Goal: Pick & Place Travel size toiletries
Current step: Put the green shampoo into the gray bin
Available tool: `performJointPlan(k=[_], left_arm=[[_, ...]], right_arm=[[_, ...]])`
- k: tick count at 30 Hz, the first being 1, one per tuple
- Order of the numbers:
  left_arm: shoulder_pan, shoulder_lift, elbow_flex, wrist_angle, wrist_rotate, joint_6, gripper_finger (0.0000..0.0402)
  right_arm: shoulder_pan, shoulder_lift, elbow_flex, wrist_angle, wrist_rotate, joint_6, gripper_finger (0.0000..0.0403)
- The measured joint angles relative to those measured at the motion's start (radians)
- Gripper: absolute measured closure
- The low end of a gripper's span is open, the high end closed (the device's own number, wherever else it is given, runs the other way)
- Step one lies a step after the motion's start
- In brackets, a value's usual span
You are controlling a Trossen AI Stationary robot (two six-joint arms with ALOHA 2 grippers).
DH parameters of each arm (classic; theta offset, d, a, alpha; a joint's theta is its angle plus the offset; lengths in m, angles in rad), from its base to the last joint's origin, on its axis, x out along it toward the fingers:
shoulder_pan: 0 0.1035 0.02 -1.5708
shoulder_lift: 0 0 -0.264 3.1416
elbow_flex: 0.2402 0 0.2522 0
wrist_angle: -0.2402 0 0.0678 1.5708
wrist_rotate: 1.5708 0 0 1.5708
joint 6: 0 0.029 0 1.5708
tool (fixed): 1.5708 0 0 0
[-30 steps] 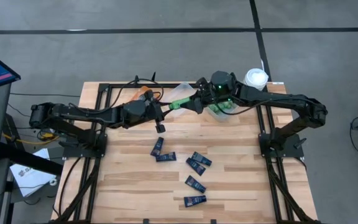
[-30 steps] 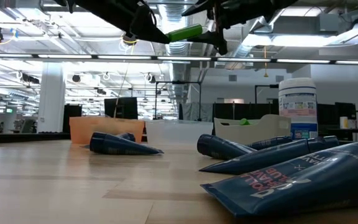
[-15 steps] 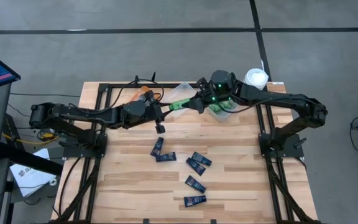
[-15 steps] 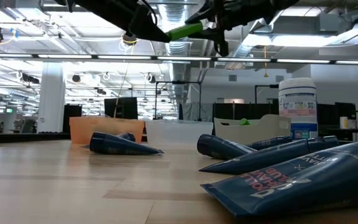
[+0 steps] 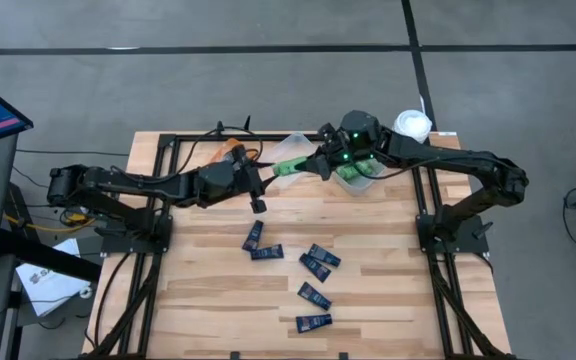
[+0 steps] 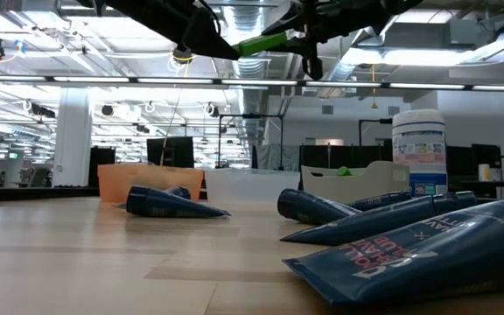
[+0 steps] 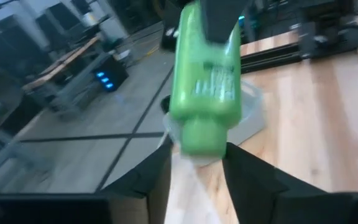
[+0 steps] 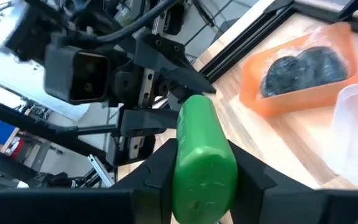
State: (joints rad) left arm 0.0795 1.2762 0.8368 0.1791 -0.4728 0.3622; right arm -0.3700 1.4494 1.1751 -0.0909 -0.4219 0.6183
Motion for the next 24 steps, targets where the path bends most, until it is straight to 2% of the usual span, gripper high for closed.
performJointPlan(k=[7, 10, 14, 17, 24], left_arm=[[0.000, 0.000, 0.000, -0.008, -0.206, -0.001, 0.0207], [-0.008, 0.000, 0.000, -0.014, -0.258, -0.001, 0.0187], [-0.022, 0.000, 0.000, -0.016, -0.265, -0.001, 0.0169], [-0.029, 0.000, 0.000, -0.019, -0.266, -0.001, 0.0163], [-0.029, 0.000, 0.000, -0.023, -0.270, -0.001, 0.0167]], right_arm=[[-0.104, -0.060, 0.000, -0.130, 0.005, -0.067, 0.0321], [-0.150, -0.089, 0.000, -0.312, 0.099, -0.133, 0.0317], [-0.181, -0.095, 0.000, -0.590, 0.257, -0.214, 0.0313], [-0.181, -0.095, 0.000, -0.711, 0.270, -0.253, 0.0314], [-0.139, -0.094, 0.000, -0.850, 0.276, -0.290, 0.0315]])
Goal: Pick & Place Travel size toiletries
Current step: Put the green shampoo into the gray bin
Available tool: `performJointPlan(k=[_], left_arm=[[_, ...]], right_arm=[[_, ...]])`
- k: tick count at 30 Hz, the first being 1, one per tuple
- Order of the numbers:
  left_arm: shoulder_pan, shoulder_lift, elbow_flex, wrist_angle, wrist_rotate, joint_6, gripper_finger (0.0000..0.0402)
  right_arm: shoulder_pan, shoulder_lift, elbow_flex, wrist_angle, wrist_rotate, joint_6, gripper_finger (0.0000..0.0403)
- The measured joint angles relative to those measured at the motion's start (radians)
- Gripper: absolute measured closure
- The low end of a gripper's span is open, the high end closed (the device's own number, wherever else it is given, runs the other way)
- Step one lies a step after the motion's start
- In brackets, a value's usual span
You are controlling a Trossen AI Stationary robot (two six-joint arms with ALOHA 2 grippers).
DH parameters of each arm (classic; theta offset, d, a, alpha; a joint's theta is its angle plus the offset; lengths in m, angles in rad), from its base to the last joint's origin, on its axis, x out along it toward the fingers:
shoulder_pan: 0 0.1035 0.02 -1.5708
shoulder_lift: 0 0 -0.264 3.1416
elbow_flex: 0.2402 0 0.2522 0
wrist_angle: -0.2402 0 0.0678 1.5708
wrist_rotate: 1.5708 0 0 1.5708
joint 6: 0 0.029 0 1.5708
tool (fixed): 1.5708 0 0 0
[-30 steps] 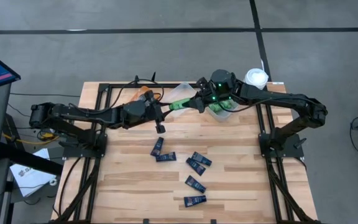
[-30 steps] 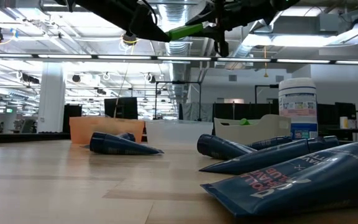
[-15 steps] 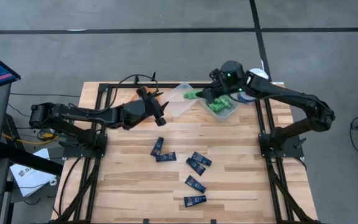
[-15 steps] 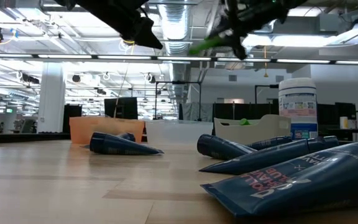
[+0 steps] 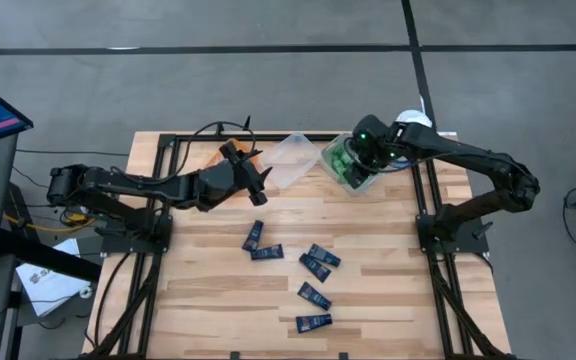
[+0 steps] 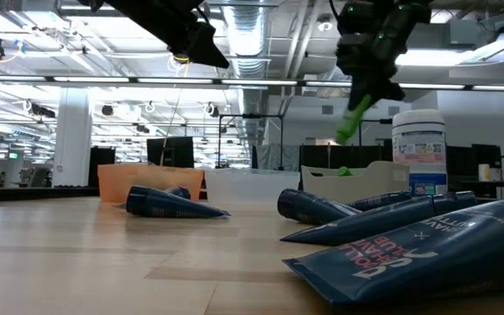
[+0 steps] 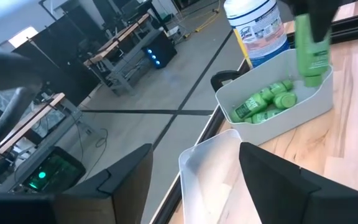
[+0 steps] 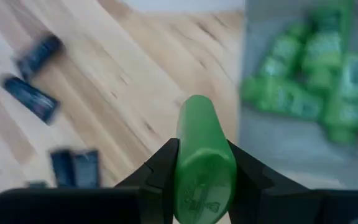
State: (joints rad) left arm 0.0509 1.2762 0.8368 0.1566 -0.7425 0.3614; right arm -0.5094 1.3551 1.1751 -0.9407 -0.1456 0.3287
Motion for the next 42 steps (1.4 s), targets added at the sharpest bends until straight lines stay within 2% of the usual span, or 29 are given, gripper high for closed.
performJointPlan(k=[6, 17, 21, 26, 32, 36, 42], left_arm=[[0.001, 0.000, 0.000, 0.000, 0.000, 0.000, 0.0164], [0.001, 0.000, 0.000, -0.005, 0.002, 0.000, 0.0167], [0.002, 0.000, 0.000, -0.007, 0.002, 0.000, 0.0166], [0.002, 0.000, 0.000, -0.007, 0.003, 0.000, 0.0167], [0.002, 0.000, 0.000, -0.007, 0.005, 0.000, 0.0174], [0.002, 0.000, 0.000, -0.007, 0.005, 0.000, 0.0174], [0.002, 0.000, 0.000, -0.007, 0.005, 0.000, 0.0174]], right_arm=[[-0.007, 0.056, -0.003, -0.047, 0.080, -0.019, 0.0315], [-0.045, 0.185, 0.009, 0.007, 0.088, -0.096, 0.0312], [-0.070, 0.183, 0.029, 0.002, 0.099, -0.096, 0.0311], [-0.105, 0.175, 0.056, 0.006, 0.201, -0.097, 0.0311], [-0.142, 0.192, 0.056, 0.019, 0.202, -0.117, 0.0310], [-0.145, 0.191, 0.056, 0.107, 0.212, -0.146, 0.0310], [-0.157, 0.191, 0.056, 0.201, 0.340, -0.154, 0.0310]])
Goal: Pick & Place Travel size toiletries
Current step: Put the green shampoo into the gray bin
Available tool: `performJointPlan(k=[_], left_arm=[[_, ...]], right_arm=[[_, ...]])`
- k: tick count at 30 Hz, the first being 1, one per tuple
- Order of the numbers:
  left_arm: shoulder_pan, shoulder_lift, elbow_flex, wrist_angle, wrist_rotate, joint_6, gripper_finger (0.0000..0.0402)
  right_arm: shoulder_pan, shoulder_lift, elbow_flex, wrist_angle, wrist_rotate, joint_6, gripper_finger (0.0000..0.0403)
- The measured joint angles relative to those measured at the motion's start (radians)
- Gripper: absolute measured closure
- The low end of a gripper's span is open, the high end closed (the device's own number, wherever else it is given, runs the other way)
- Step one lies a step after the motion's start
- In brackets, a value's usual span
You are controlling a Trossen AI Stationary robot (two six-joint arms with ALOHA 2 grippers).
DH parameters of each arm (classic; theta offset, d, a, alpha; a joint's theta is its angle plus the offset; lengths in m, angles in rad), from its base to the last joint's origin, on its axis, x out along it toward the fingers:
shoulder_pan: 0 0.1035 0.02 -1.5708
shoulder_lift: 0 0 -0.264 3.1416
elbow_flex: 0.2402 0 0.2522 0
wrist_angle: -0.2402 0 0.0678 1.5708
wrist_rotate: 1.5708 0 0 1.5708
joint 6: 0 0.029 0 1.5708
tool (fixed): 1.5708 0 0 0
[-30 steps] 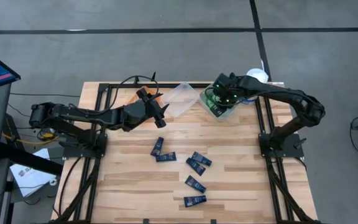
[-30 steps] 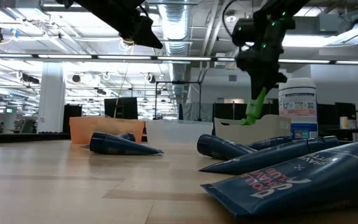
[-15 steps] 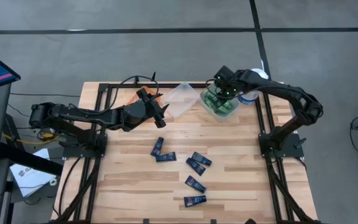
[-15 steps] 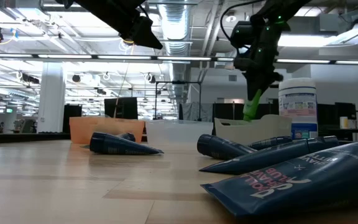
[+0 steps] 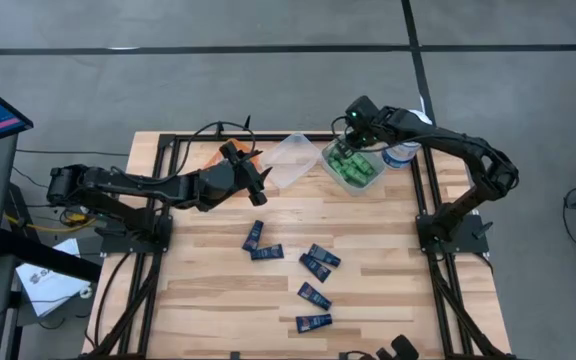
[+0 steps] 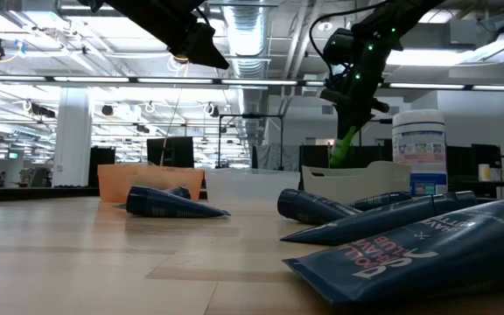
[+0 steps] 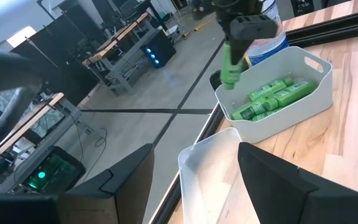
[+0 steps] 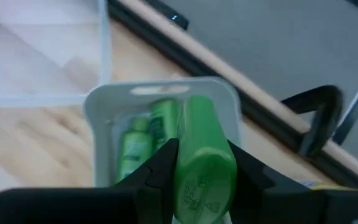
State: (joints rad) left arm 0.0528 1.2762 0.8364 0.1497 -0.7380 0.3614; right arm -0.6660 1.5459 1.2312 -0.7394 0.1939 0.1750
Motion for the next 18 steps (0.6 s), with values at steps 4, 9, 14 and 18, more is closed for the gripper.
performJointPlan(k=[4, 9, 14, 18], left_arm=[[0.000, 0.000, 0.000, 0.000, -0.001, 0.000, 0.0174], [0.000, 0.000, 0.000, 0.000, -0.004, 0.000, 0.0176], [0.000, 0.000, 0.000, 0.000, -0.003, 0.000, 0.0175], [0.000, 0.000, 0.000, 0.000, -0.003, 0.000, 0.0175]], right_arm=[[-0.003, 0.000, 0.000, 0.008, 0.017, -0.001, 0.0310], [-0.005, -0.001, -0.040, 0.019, 0.018, -0.001, 0.0310], [-0.010, -0.001, -0.098, 0.074, 0.018, -0.001, 0.0310], [-0.012, -0.001, -0.107, 0.110, 0.021, -0.004, 0.0310]])
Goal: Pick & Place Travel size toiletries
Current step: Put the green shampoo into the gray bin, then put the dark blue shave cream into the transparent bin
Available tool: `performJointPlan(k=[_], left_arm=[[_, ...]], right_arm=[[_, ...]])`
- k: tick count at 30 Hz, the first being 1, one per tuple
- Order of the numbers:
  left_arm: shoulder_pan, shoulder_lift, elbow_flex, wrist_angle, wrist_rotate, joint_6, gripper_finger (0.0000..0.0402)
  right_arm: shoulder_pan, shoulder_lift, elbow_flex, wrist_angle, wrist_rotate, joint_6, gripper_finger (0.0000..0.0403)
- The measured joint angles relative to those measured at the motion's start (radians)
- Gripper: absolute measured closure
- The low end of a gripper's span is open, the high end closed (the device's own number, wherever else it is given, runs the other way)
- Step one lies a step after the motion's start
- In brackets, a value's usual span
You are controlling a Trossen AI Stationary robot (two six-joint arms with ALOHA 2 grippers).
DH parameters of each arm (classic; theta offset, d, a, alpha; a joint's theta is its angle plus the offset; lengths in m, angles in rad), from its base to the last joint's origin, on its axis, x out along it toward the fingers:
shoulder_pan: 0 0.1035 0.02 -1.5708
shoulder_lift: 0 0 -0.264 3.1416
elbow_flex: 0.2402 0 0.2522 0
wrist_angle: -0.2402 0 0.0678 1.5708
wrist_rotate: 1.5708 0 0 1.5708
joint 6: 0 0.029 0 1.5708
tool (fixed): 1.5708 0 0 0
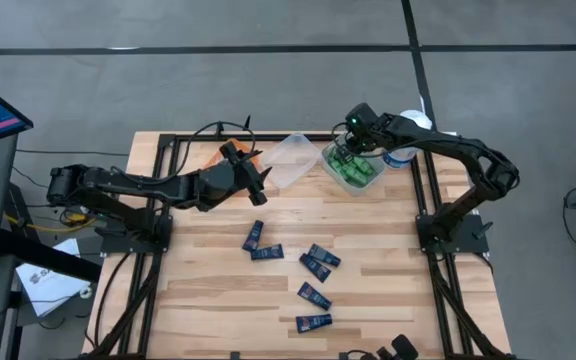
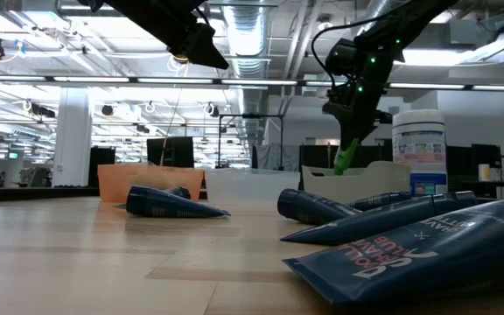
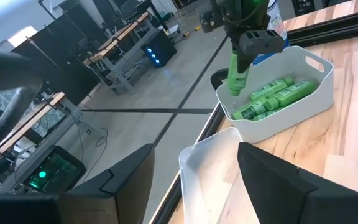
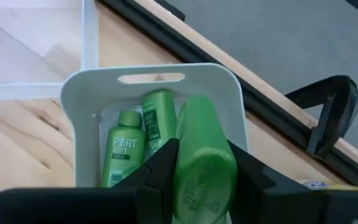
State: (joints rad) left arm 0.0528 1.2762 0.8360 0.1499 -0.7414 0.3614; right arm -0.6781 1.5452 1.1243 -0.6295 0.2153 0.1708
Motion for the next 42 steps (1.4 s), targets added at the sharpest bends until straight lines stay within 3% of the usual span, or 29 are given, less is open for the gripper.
performJointPlan(k=[8, 21, 36, 42], left_arm=[[0.000, 0.000, 0.000, 0.000, 0.001, 0.000, 0.0174], [0.000, 0.000, 0.000, 0.001, 0.004, -0.001, 0.0178], [0.000, 0.000, 0.000, 0.001, 0.003, -0.003, 0.0178], [0.000, 0.000, 0.000, -0.001, 0.054, -0.077, 0.0171]], right_arm=[[0.001, 0.001, -0.003, 0.041, 0.000, -0.014, 0.0310], [0.003, 0.104, -0.003, 0.001, -0.004, -0.024, 0.0305], [0.008, 0.110, -0.002, -0.041, 0.021, -0.024, 0.0193], [0.034, 0.054, -0.002, -0.077, 0.013, -0.029, 0.0176]])
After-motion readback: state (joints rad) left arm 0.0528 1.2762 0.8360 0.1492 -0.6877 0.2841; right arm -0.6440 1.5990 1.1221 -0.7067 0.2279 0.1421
